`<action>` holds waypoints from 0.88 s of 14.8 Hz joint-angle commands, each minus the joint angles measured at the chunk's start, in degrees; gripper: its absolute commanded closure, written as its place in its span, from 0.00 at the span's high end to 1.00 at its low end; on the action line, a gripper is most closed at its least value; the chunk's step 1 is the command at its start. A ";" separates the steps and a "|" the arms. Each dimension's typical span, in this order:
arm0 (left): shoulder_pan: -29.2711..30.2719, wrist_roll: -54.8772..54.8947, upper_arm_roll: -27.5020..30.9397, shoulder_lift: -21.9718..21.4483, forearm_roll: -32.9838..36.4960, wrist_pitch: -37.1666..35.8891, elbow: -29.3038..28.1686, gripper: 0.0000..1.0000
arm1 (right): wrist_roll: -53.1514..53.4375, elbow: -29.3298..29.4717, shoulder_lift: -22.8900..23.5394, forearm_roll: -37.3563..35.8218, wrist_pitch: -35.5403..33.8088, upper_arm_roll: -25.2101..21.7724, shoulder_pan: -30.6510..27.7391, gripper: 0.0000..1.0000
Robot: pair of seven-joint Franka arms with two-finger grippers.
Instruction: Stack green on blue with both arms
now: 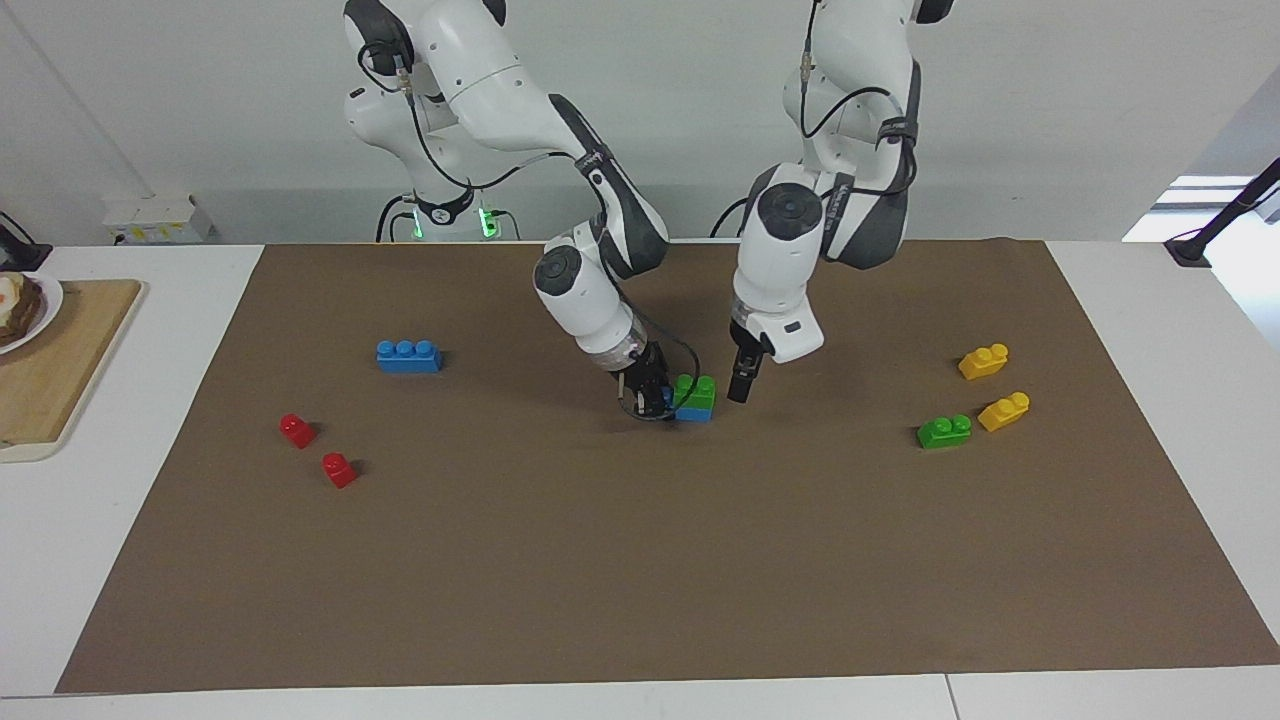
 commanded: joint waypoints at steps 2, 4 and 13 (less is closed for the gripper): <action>6.42 12.74 -0.42 -5.81 0.82 -4.92 -0.55 1.00 | 0.46 0.13 0.18 3.45 1.31 0.15 -0.49 0.79; 9.32 21.09 -0.33 -7.91 0.82 -5.89 -0.38 1.00 | 0.46 0.22 -0.52 3.46 0.61 0.15 -0.84 0.83; 22.95 68.80 -0.24 -13.20 0.56 -15.81 -0.46 1.00 | -6.72 1.63 -11.76 1.70 -12.30 -0.20 -12.60 0.98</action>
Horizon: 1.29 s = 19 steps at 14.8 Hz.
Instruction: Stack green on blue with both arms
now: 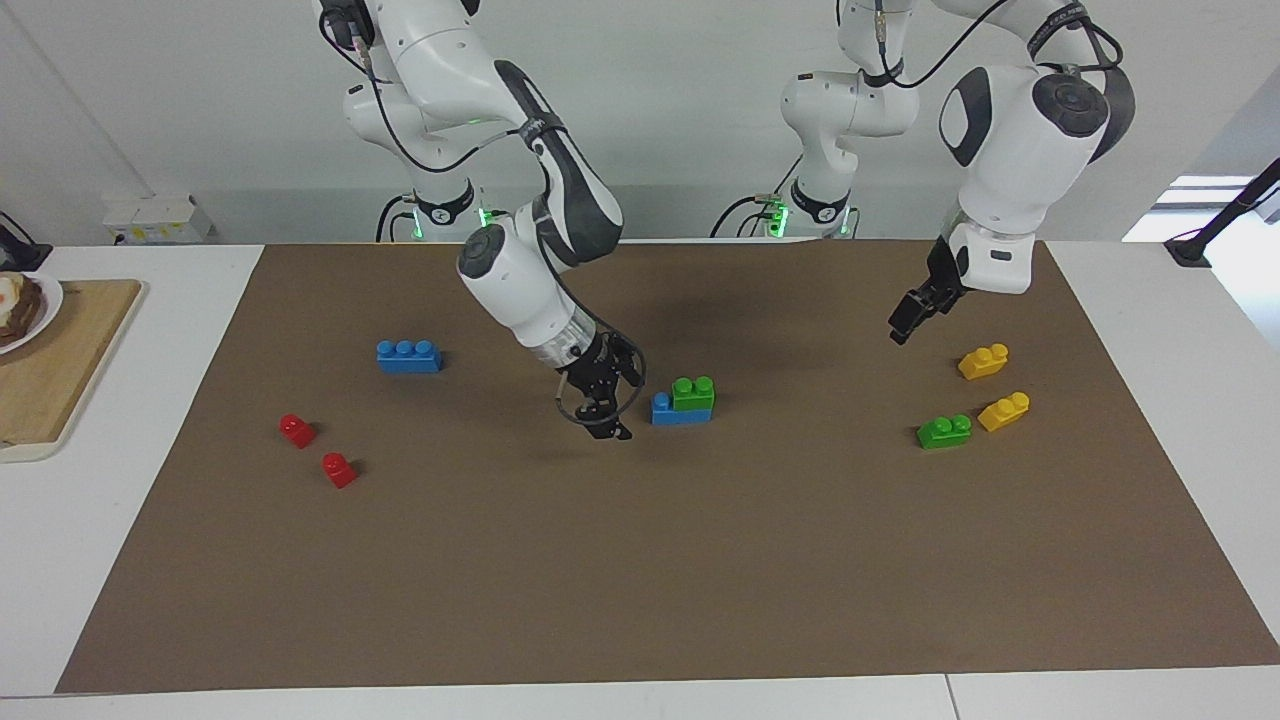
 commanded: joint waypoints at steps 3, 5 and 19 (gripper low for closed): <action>3.17 16.34 -0.60 -2.52 0.53 -5.65 -0.64 1.00 | -21.48 0.62 -6.28 -3.78 -11.01 0.29 -8.85 1.00; 3.79 16.96 -0.60 -2.87 0.53 -5.48 -1.34 1.00 | -36.59 3.34 -6.73 -9.66 -17.42 0.37 -12.29 1.00; 8.36 23.54 -4.64 -0.15 -1.93 -5.74 0.33 1.00 | -95.62 11.07 -18.95 -30.87 -49.43 0.20 -26.36 1.00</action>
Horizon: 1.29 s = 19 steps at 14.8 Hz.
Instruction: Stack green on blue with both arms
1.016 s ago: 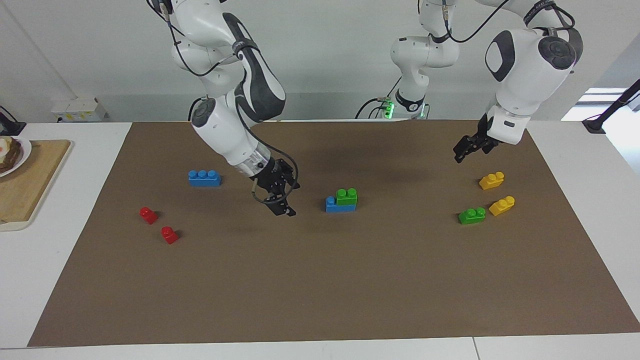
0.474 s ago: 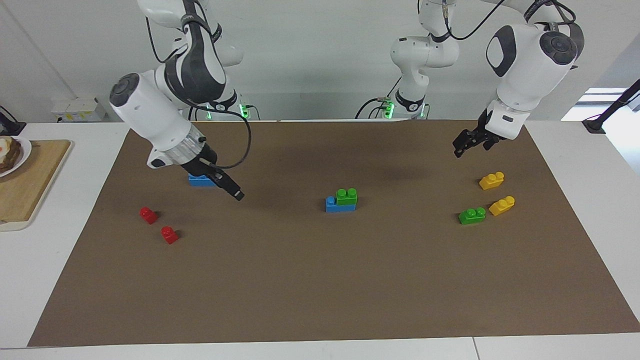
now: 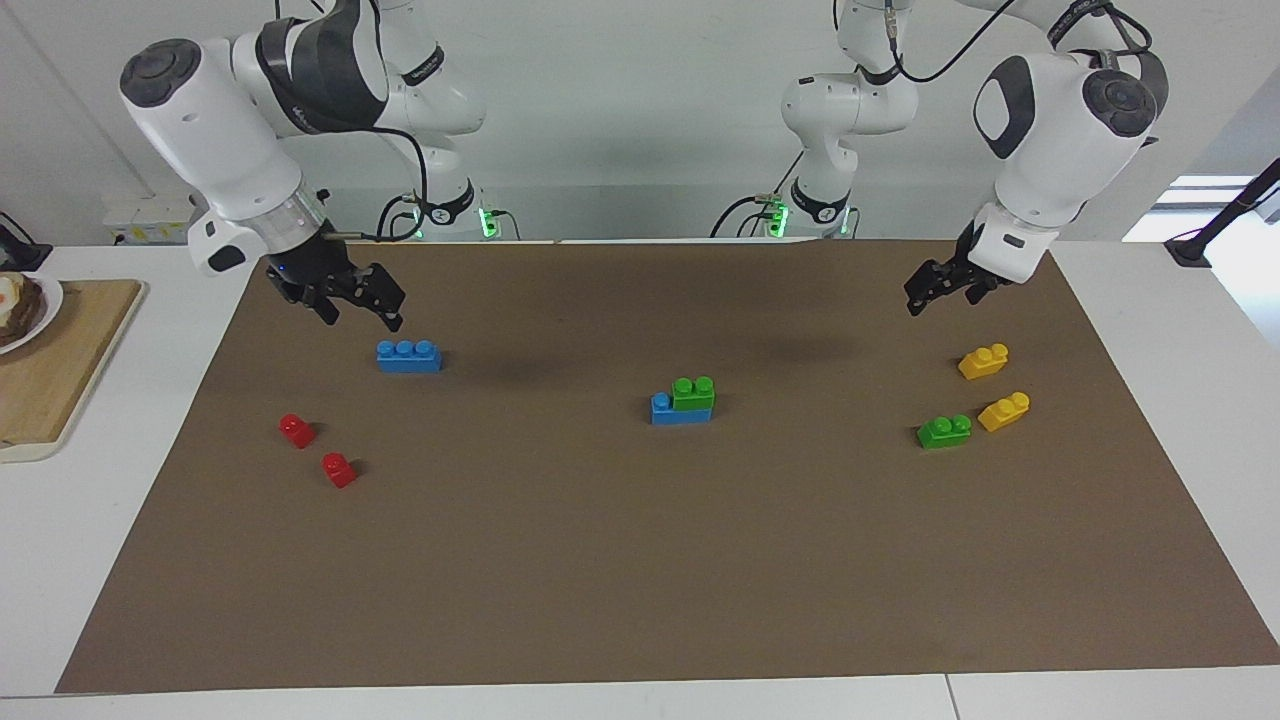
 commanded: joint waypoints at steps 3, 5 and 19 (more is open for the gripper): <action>1.39 4.77 -0.49 0.37 -1.10 -0.78 0.62 1.00 | -6.75 4.47 0.10 -6.64 -6.75 0.67 -1.29 1.00; 1.30 5.29 -0.40 -0.16 -1.02 -2.53 2.45 1.00 | -6.66 4.48 0.09 -6.82 -7.02 0.59 -1.46 1.00; 0.43 5.47 1.01 1.59 0.21 -7.54 12.04 1.00 | -6.66 4.39 -0.17 -8.58 -5.17 0.67 -2.96 1.00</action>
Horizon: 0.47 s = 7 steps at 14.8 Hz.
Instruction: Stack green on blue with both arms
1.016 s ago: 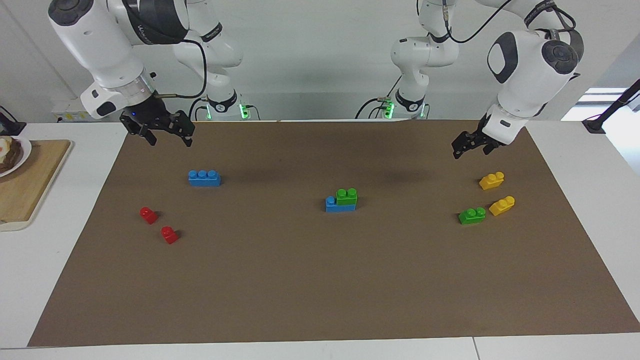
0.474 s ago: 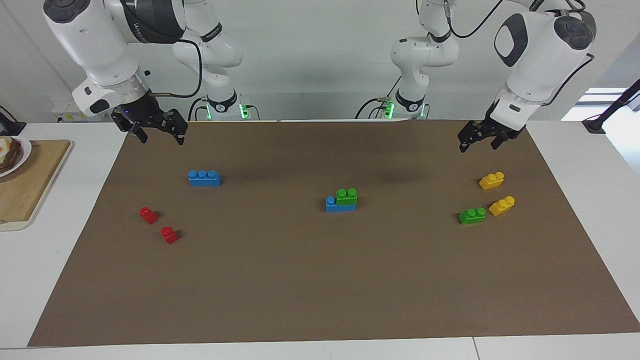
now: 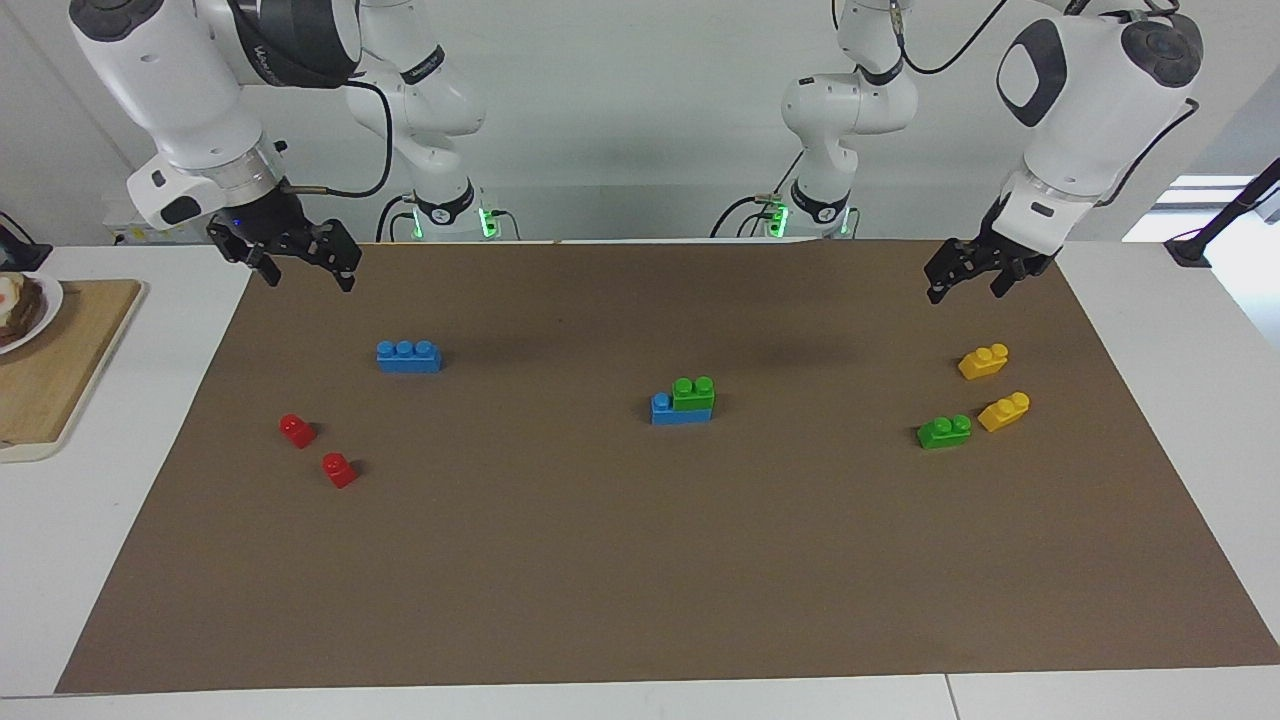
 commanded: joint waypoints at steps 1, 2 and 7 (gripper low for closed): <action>0.03 1.25 -0.07 1.69 1.05 -5.04 5.07 1.00 | -1.64 0.71 0.35 -2.82 0.33 0.89 -0.72 1.00; 0.03 1.25 -0.25 1.78 1.14 -5.75 5.69 1.00 | -1.64 0.71 0.35 -3.18 0.33 0.89 -0.54 1.00; 0.46 5.03 -0.69 1.70 0.88 -3.91 5.08 1.00 | -3.66 0.80 0.27 -3.27 0.50 0.98 -0.54 1.00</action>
